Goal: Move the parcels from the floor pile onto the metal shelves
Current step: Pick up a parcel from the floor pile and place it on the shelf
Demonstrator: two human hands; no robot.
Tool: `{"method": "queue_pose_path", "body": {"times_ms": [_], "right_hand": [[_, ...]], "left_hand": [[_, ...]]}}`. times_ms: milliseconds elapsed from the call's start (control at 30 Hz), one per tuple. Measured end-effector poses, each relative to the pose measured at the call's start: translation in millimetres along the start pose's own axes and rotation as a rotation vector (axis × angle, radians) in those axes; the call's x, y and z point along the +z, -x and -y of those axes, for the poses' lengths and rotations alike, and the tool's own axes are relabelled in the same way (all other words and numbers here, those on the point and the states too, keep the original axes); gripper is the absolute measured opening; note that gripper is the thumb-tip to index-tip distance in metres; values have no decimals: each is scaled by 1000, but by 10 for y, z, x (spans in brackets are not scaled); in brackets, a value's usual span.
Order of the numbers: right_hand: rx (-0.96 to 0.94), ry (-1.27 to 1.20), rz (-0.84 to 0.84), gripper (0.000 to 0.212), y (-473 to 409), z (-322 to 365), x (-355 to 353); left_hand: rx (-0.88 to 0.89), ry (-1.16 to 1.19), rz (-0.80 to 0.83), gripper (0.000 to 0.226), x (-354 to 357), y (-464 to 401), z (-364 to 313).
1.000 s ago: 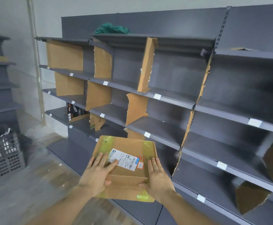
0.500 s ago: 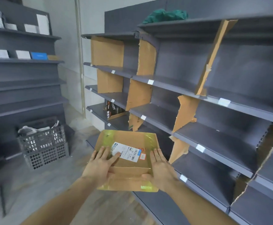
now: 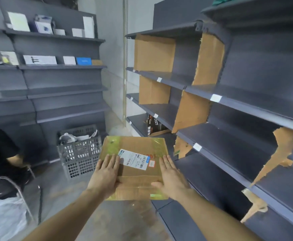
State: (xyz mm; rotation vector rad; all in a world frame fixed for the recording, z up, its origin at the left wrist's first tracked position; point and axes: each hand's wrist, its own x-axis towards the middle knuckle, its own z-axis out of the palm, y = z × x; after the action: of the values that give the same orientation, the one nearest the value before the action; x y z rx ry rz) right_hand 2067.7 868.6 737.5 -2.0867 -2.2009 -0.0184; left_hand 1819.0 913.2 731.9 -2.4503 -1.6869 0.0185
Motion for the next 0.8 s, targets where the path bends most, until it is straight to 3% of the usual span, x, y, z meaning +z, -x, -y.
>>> {"method": "queue_pose_path", "body": {"times_ms": [433, 600, 800], "right_hand": [[-111, 17, -6, 102, -2382, 759, 298], [-12, 19, -41, 102, -3081, 803, 243], [161, 75, -86, 103, -3522, 498, 257]], "left_hand": [[-104, 58, -7, 95, 431, -1580, 1563], [-2, 78, -32, 93, 409, -2477, 1959], [183, 135, -126, 90, 538, -3474, 1932]]}}
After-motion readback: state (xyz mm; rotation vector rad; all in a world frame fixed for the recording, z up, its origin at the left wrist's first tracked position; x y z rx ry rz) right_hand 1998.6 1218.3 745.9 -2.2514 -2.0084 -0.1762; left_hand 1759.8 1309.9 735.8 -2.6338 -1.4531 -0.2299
